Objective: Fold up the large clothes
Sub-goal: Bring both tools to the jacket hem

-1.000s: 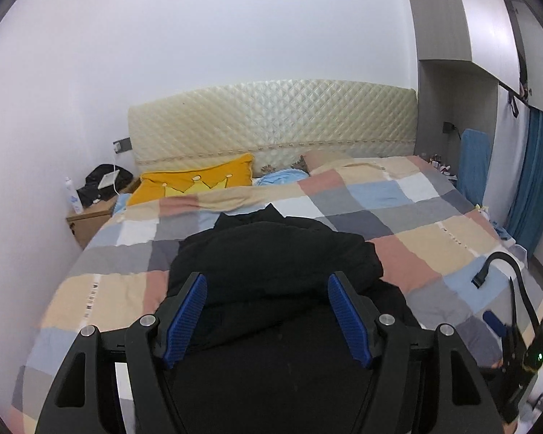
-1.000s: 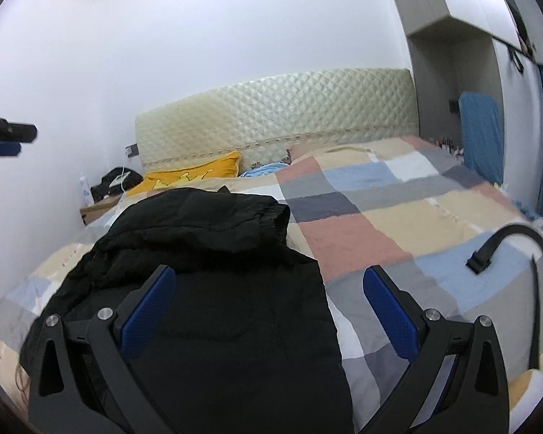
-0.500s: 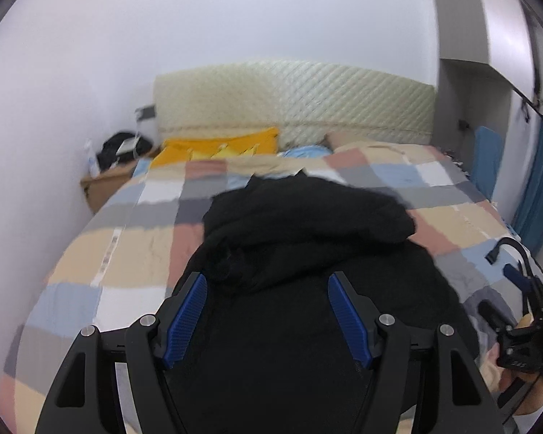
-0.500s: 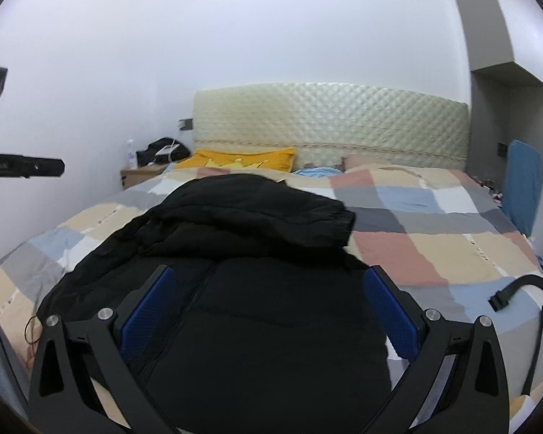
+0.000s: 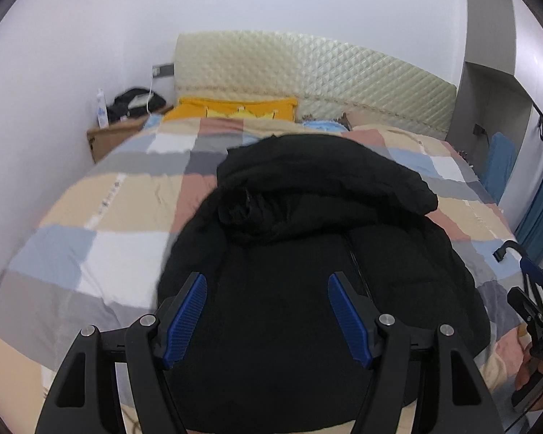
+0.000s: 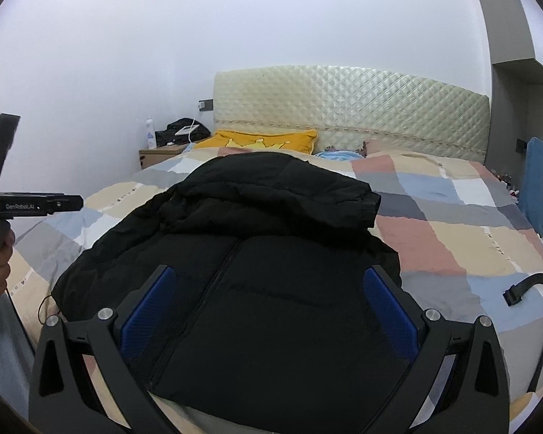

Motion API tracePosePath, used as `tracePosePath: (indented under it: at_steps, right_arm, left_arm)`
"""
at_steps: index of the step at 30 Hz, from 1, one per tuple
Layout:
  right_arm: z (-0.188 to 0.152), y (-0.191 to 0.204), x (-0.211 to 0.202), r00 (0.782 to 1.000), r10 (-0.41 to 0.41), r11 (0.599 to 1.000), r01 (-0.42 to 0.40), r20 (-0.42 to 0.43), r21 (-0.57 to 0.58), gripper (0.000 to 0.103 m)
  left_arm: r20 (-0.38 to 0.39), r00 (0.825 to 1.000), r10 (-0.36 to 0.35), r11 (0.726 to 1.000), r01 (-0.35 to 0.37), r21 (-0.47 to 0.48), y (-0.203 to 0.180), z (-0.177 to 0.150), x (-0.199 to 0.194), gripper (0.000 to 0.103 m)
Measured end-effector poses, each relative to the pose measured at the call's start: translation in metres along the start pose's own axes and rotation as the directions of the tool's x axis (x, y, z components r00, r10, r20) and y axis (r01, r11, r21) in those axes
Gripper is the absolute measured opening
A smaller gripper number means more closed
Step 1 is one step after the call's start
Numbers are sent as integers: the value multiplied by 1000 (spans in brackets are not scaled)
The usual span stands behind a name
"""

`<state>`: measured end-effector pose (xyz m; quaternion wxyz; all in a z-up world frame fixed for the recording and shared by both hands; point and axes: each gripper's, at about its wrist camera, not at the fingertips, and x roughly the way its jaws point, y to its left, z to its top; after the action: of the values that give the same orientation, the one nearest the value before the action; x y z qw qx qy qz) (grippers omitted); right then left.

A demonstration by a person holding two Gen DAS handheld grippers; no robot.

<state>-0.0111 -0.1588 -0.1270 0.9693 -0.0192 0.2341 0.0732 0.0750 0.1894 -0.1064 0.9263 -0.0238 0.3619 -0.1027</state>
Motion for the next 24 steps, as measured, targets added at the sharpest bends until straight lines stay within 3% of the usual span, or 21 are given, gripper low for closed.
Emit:
tracePosePath:
  at_steps: [5, 9, 13, 15, 16, 19, 21, 24]
  right_arm:
    - [2, -9, 9, 998, -7, 1000, 7, -57, 1, 103]
    - [5, -40, 26, 983, -22, 997, 35, -181, 66, 103]
    - [-1, -77, 55, 924, -50, 991, 94, -380, 97, 103]
    - [-11, -101, 70, 884, 26, 980, 69, -467, 186, 103]
    - [-20, -115, 79, 854, 105, 962, 42, -509, 269, 103]
    - [-45, -140, 97, 794, 197, 917, 58, -575, 394, 103]
    - [-59, -151, 102, 772, 191, 902, 105, -606, 419, 103]
    - [-74, -163, 111, 741, 246, 868, 118, -625, 482, 103]
  left_arm:
    - [-16, 1000, 22, 1000, -22, -12, 5, -10, 5, 69]
    - [-34, 999, 21, 998, -22, -54, 13, -12, 8, 69]
    - [-65, 998, 22, 997, -26, -74, 19, -16, 15, 69]
    - [-89, 996, 24, 997, -31, -77, 20, -17, 20, 69]
    - [-98, 995, 22, 996, -29, -79, 21, -19, 21, 69]
    - [-135, 990, 33, 996, -43, -76, 22, -21, 27, 69]
    - [-148, 988, 36, 996, -48, -77, 22, -22, 30, 69]
    - [-165, 986, 39, 996, -52, -78, 24, -23, 33, 69]
